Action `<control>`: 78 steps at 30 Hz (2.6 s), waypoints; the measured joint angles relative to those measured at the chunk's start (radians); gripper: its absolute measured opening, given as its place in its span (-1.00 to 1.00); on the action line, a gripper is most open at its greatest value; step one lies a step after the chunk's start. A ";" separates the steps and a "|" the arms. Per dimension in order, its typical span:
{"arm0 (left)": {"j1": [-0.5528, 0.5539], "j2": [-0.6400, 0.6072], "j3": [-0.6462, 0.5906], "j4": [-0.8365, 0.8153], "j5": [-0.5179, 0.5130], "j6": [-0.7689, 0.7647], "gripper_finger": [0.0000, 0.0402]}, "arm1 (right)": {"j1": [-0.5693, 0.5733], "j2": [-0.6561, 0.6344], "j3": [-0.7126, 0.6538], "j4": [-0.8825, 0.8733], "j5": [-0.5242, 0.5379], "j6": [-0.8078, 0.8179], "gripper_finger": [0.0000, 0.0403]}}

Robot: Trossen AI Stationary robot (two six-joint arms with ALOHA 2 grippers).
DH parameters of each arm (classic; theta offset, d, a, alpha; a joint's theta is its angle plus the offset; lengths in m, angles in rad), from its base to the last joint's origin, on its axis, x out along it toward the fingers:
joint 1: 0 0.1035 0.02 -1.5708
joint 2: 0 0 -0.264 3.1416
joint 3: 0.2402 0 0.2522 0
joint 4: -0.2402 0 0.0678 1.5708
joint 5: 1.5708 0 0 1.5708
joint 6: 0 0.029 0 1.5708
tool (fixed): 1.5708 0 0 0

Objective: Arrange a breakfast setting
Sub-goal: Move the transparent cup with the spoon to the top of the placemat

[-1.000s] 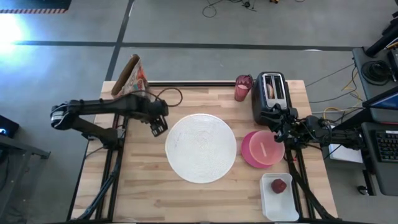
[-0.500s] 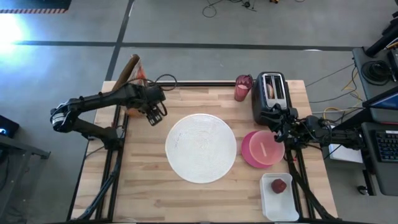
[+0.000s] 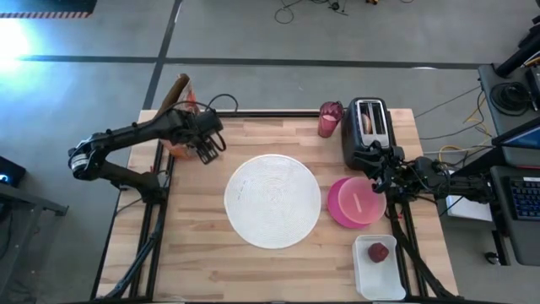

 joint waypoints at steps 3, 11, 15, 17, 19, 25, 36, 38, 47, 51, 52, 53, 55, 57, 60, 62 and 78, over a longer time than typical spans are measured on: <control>0.018 0.000 -0.010 0.000 -0.008 0.000 0.00 | 0.000 0.000 0.000 0.000 0.000 0.000 -0.45; 0.067 0.000 -0.084 0.048 -0.008 0.018 0.00 | 0.000 0.000 0.000 0.000 0.000 0.000 -0.45; 0.069 0.000 -0.131 0.102 -0.008 0.023 -0.01 | 0.000 0.000 0.000 0.000 0.000 0.000 -0.45; 0.069 0.000 -0.141 0.113 -0.008 0.026 -0.05 | 0.000 0.000 0.000 0.000 0.000 0.000 -0.45; 0.069 0.000 -0.143 0.127 -0.018 0.026 -0.14 | 0.000 0.000 0.000 0.000 0.000 0.000 -0.45; 0.071 0.000 -0.143 0.127 -0.020 0.026 -0.60 | 0.000 0.000 0.000 0.000 0.000 0.000 -0.45; 0.071 0.001 -0.144 0.152 0.008 0.036 -0.99 | 0.000 0.000 0.000 0.000 0.000 0.000 -0.45; 0.070 0.001 -0.144 0.168 0.037 0.056 -0.99 | 0.000 0.000 0.000 0.000 0.000 0.000 -0.45; 0.070 0.001 -0.127 0.240 0.168 0.131 -1.00 | 0.000 0.000 0.000 0.000 0.000 0.000 -0.45; 0.069 0.009 -0.111 0.306 0.212 0.178 -1.00 | 0.000 0.000 0.000 0.000 0.000 0.000 -0.45; 0.069 0.019 -0.101 0.307 0.221 0.188 -1.00 | 0.000 0.000 0.000 0.000 0.000 0.000 -0.45; 0.069 0.034 -0.089 0.307 0.228 0.195 -1.00 | 0.000 0.000 0.000 0.000 0.000 0.000 -0.45; 0.069 0.072 -0.064 0.306 0.239 0.209 -1.00 | 0.000 0.000 0.000 0.000 0.000 0.000 -0.45; 0.066 0.119 -0.034 0.306 0.240 0.229 -1.00 | 0.000 0.000 0.000 0.000 0.000 0.000 -0.45; 0.064 0.196 0.026 0.303 0.240 0.282 -1.00 | 0.000 0.000 0.000 0.000 0.000 0.000 -0.45; 0.062 0.244 0.068 0.303 0.238 0.314 -1.00 | 0.000 0.000 0.000 0.000 0.000 0.000 -0.45; 0.058 0.509 0.371 0.256 0.297 0.617 -1.00 | 0.000 0.000 0.000 0.000 0.000 0.000 -0.45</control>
